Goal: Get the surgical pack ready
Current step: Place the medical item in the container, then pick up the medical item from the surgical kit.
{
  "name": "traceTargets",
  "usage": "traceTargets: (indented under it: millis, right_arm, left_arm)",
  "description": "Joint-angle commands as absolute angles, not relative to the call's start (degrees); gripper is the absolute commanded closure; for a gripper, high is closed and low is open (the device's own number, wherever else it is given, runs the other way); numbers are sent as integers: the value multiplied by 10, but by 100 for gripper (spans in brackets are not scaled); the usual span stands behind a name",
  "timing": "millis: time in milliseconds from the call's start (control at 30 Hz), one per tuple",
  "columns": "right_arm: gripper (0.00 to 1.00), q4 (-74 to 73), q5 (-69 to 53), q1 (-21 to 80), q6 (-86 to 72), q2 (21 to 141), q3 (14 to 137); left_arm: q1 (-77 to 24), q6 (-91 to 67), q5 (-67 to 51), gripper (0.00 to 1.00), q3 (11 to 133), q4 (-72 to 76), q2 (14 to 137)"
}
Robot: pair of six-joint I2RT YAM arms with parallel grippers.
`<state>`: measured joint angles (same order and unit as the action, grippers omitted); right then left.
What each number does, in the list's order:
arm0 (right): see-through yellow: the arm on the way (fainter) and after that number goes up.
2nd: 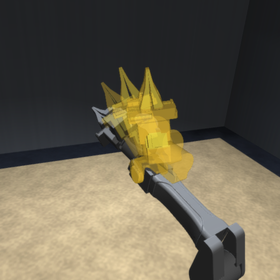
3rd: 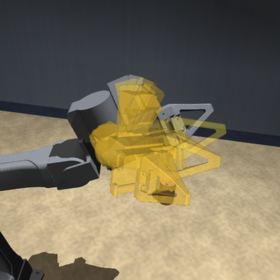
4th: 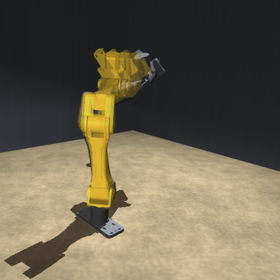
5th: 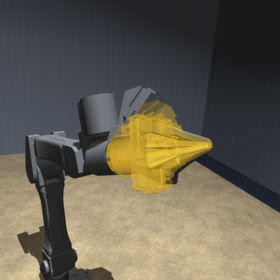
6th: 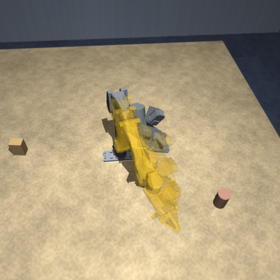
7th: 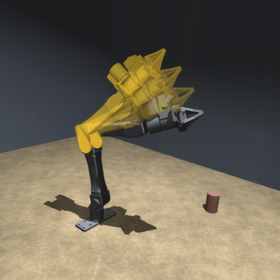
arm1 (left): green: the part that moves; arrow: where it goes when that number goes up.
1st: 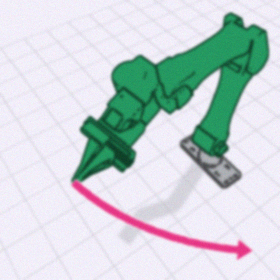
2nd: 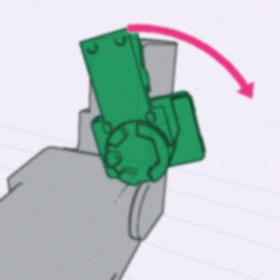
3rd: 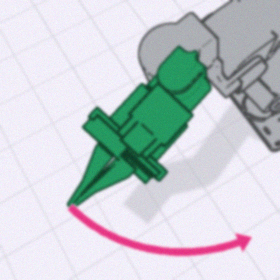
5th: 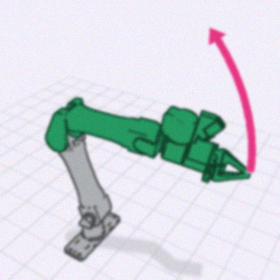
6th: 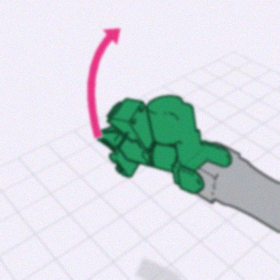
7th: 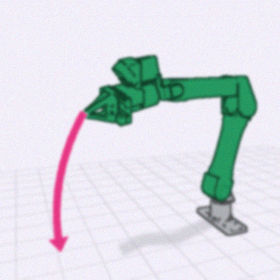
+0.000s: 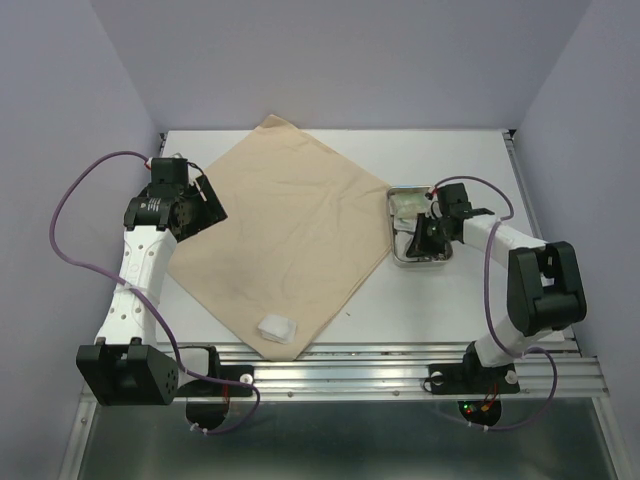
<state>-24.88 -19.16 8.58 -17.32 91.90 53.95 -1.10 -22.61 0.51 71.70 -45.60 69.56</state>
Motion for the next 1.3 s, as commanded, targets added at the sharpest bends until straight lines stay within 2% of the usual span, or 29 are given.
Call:
traceTargets:
  millis: [0,367,1033,1267]
  right_arm:
    - [88,-225,-161,99,-162,926,559]
    - [88,-236,-158,105,-165,877,591]
    - [89,-166,-164,105,-189,959,590]
    - [87,-211,-156,105,-180,918,614]
  left_arm:
    - [-9,-226,9,21,714,-446,691]
    - [-9,-228,8,22,714,-448,688]
    - [-9,-226,8,22,708,-447,683]
    - [-9,-225,6,22,708,-446,681]
